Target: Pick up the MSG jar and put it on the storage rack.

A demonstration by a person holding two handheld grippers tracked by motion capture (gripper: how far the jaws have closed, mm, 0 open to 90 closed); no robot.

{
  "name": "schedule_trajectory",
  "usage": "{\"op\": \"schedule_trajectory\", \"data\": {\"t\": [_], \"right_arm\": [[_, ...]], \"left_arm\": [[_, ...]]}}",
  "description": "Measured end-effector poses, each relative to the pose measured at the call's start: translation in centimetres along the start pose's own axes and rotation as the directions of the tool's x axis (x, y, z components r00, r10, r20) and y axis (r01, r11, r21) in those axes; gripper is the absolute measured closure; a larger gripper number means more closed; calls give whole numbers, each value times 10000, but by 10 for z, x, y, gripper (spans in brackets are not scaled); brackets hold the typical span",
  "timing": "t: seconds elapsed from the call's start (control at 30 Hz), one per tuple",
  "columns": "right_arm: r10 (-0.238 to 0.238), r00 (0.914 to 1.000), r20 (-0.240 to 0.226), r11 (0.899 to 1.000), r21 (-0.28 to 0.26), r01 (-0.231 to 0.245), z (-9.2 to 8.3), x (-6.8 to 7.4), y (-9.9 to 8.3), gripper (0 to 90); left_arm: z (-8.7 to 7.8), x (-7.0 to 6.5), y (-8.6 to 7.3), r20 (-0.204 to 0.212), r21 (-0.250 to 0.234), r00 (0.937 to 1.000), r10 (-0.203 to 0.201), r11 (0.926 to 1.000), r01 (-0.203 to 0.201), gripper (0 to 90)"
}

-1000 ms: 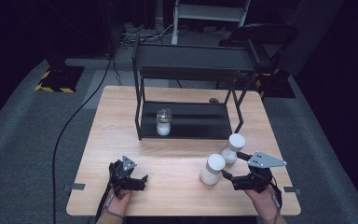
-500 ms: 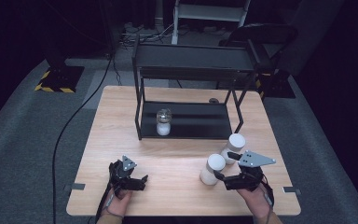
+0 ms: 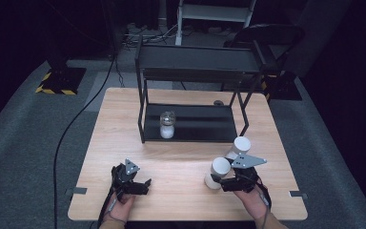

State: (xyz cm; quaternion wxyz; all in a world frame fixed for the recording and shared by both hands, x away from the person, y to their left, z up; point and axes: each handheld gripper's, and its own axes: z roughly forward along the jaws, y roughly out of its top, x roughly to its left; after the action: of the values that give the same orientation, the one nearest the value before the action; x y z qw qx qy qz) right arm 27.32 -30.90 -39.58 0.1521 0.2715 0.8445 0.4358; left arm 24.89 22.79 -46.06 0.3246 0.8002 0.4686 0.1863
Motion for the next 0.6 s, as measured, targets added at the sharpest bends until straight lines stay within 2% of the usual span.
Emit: {"op": "schedule_trajectory", "data": {"t": [0.1,0.6], "right_arm": [[-57,10000,24,9999,104,56,2,0,1,327],[-38,9999,137,9978,658,29,3,4,22,333]], "left_arm": [[0,0,0,1,3,10000,3,10000,-3,0],[0,1,0,37,14,10000,60,10000,-60,0]]}}
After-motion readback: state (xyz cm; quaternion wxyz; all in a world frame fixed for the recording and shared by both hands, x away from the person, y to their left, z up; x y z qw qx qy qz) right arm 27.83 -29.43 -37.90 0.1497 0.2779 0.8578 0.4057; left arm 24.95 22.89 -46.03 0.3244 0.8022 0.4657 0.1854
